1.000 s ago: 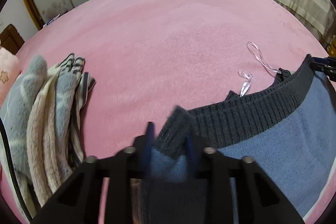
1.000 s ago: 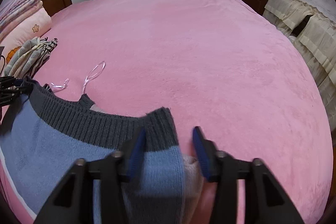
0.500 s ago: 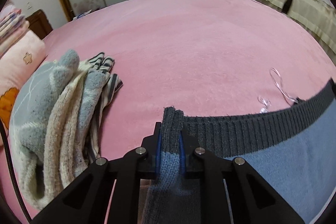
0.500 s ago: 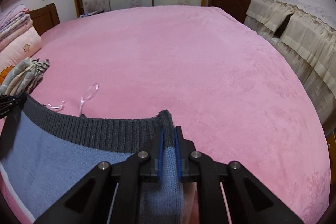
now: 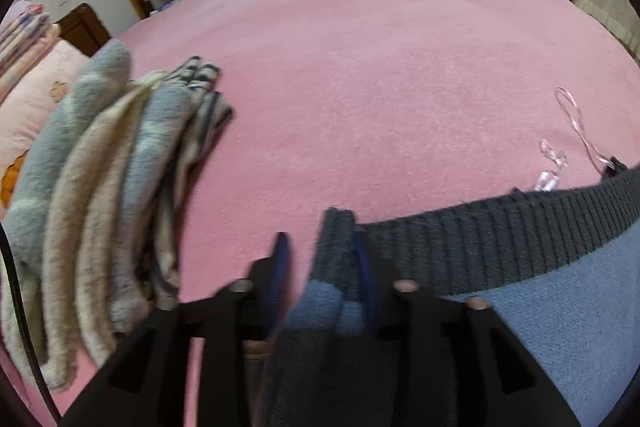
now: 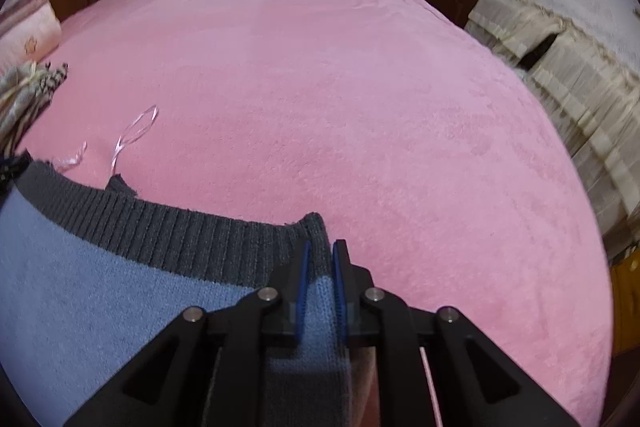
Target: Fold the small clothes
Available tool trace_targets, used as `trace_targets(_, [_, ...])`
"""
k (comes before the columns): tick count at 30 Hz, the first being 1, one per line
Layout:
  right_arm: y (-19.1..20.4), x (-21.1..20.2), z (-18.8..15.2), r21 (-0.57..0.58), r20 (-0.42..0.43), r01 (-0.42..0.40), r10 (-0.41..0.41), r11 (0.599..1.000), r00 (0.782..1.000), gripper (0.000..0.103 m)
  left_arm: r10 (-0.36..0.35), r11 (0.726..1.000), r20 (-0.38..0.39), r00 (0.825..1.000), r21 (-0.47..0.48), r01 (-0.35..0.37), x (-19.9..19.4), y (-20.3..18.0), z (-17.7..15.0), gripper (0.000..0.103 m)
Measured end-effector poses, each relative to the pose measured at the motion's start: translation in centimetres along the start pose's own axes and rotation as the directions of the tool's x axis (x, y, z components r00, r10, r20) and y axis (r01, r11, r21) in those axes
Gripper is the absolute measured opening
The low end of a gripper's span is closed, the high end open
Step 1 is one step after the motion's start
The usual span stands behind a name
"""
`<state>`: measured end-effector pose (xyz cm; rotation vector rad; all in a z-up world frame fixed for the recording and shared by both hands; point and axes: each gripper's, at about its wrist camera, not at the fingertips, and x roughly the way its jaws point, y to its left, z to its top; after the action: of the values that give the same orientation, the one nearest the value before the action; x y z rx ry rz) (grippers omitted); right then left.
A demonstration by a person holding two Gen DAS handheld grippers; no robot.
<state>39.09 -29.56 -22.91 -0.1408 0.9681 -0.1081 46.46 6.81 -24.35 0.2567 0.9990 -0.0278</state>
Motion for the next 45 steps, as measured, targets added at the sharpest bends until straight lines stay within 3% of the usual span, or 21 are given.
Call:
trace_targets(2, [0.8, -1.1, -0.2, -0.038, 0.013, 0.034, -0.033, 0.999, 0.999, 0.023, 0.038, 0.999, -0.004, 0.999, -0.011, -0.038, -0.3, 1.0, 0.3, 0.072])
trace_targets(3, [1.2, -2.0, -0.3, -0.059, 0.028, 0.049, -0.047, 0.997, 0.998, 0.026, 0.038, 0.999, -0.004, 0.999, -0.012, -0.038, -0.9, 1.1, 0.2, 0.075])
trace_targets(5, [1.7, -4.2, -0.7, -0.079, 0.06, 0.047, -0.042, 0.996, 0.997, 0.036, 0.004, 1.0, -0.012, 1.0, -0.013, -0.004, -2.5, 1.5, -0.2, 0.075])
trace_targets(9, [1.5, -9.5, -1.6, -0.074, 0.105, 0.032, -0.024, 0.997, 0.994, 0.041, -0.074, 0.997, -0.003, 0.997, 0.019, 0.074, -7.0, 1.7, -1.9, 0.075])
trace_targets(14, [0.2, -16.5, -3.9, -0.039, 0.137, -0.001, 0.006, 0.999, 0.991, 0.047, -0.097, 0.993, 0.053, 0.994, 0.079, 0.092, -14.1, 2.3, -5.7, 0.078])
trace_targets(20, [-1.7, -20.8, -8.0, 0.032, 0.169, -0.029, 0.023, 0.999, 0.985, 0.048, -0.138, 0.99, 0.045, 0.989, 0.001, 0.138, -17.8, 4.0, -12.5, 0.079])
trace_targets(26, [-3.1, -19.2, -13.2, 0.124, 0.088, -0.055, 0.044, 0.991, 0.995, 0.048, -0.172, 0.969, 0.005, 0.985, -0.179, 0.17, -15.9, 5.8, -18.7, 0.079])
trace_targets(28, [-3.2, -18.2, -14.7, 0.15, 0.064, -0.058, 0.049, 0.987, 0.997, 0.048, -0.193, 0.945, -0.003, 0.981, -0.271, 0.185, -14.6, 6.5, -20.3, 0.079])
trace_targets(33, [-2.8, -15.5, -16.9, 0.204, 0.015, -0.095, 0.094, 0.974, 0.995, 0.048, -0.225, 0.893, -0.003, 0.974, -0.4, 0.206, -12.1, 7.2, -22.0, 0.079])
trace_targets(37, [-2.7, -13.9, -17.3, 0.223, -0.004, -0.12, 0.124, 0.967, 0.992, 0.047, -0.258, 0.862, 0.031, 0.966, -0.444, 0.244, -11.7, 7.4, -22.3, 0.079])
trace_targets(40, [-2.4, -13.2, -17.3, 0.229, -0.009, -0.147, 0.153, 0.962, 0.988, 0.045, -0.274, 0.854, 0.04, 0.961, -0.449, 0.262, -11.5, 7.4, -22.2, 0.079])
trace_targets(45, [-1.8, -11.7, -17.1, 0.22, -0.032, -0.179, 0.19, 0.959, 0.981, 0.025, -0.315, 0.831, 0.054, 0.947, -0.465, 0.303, -10.7, 7.5, -21.5, 0.074])
